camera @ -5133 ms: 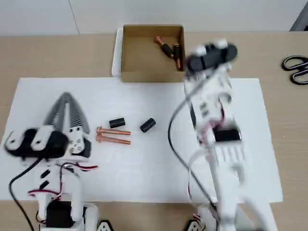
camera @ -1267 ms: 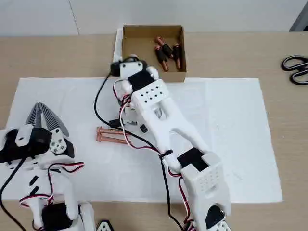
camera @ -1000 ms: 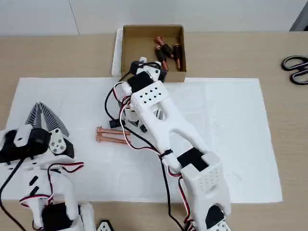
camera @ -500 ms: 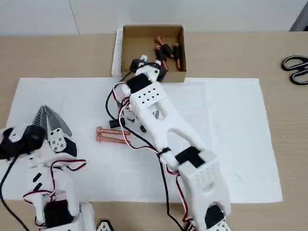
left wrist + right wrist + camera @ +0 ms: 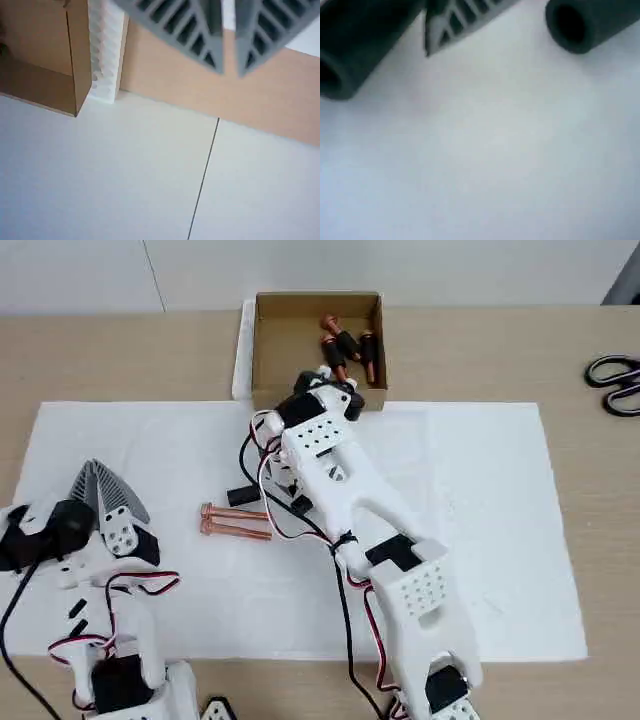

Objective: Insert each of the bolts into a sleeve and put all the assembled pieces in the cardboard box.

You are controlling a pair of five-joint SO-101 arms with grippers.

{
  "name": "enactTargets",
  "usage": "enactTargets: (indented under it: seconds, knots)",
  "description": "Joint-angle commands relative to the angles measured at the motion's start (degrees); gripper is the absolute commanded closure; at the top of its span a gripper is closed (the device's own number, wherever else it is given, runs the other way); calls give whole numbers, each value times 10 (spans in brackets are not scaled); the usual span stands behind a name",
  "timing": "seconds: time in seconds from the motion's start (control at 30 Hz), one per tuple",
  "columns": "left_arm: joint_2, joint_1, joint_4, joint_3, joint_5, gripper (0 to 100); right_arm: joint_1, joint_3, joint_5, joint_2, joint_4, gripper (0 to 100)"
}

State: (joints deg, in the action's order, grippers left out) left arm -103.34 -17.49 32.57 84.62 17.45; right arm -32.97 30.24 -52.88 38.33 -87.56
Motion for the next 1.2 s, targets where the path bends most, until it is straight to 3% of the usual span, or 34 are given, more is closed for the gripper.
enactTargets:
  seconds: [0.0,0.2,0.4,0.63,0.83,0.9,1.07,1.17]
  knots:
    - [-6,0,0,-2,4,994,3,6,-6,6,2,786]
    - [-6,0,0,-2,6,994,5,6,-6,29,2,796]
    - [-6,0,0,-2,6,994,5,6,-6,31,3,998]
    - [-7,0,0,-5,7,994,23,9,-4,17,-24,995]
    - [-7,29,0,-6,7,994,51,23,-1,-94,-83,995]
    - [-8,55,2,-19,7,994,48,22,31,-152,-84,995]
    - [-6,139,7,-31,7,994,30,11,192,-290,-88,995]
    - [-6,177,48,-33,7,994,27,-34,267,-357,-88,995]
